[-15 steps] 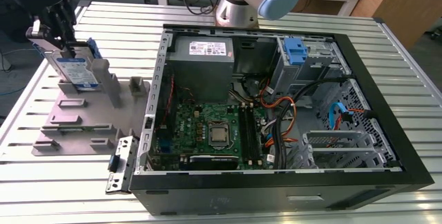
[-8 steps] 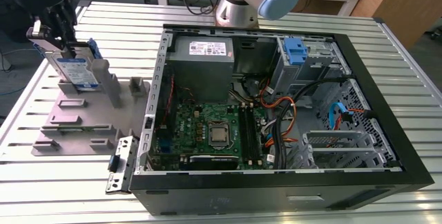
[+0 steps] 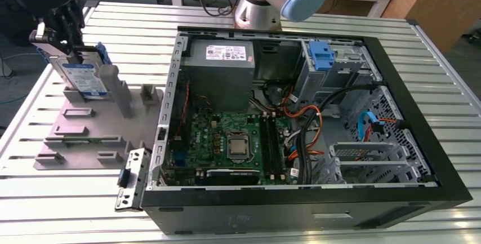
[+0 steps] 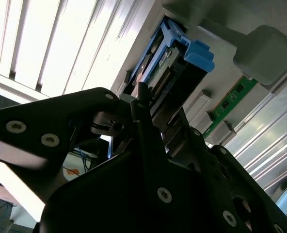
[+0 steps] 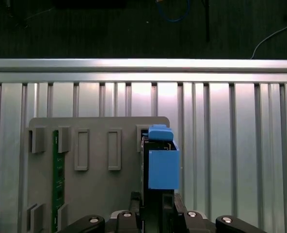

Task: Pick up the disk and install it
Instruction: 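Pick up the disk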

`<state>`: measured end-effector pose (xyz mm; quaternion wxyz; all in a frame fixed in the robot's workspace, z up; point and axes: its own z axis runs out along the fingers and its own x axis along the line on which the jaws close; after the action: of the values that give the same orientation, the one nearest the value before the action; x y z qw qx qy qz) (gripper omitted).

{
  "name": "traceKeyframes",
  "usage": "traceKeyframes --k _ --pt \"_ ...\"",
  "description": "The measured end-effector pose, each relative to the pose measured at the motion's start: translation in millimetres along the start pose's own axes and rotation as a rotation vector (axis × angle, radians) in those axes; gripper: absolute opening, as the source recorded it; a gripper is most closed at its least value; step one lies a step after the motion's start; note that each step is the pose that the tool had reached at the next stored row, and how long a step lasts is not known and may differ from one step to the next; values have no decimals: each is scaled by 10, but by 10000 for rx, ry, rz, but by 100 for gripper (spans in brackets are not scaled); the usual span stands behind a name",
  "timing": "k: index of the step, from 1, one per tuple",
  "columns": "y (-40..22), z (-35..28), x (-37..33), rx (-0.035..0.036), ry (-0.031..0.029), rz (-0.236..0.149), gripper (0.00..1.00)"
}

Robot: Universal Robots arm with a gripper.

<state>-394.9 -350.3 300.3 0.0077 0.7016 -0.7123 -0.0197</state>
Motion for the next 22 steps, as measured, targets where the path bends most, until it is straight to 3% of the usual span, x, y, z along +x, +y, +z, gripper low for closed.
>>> traceKeyframes --k 5,16,22 --pt "-7 3 1 0 -2 51 35" --pt "-2 -127 -2 0 -2 51 35" --pt "-2 -134 -3 1 -2 52 35"
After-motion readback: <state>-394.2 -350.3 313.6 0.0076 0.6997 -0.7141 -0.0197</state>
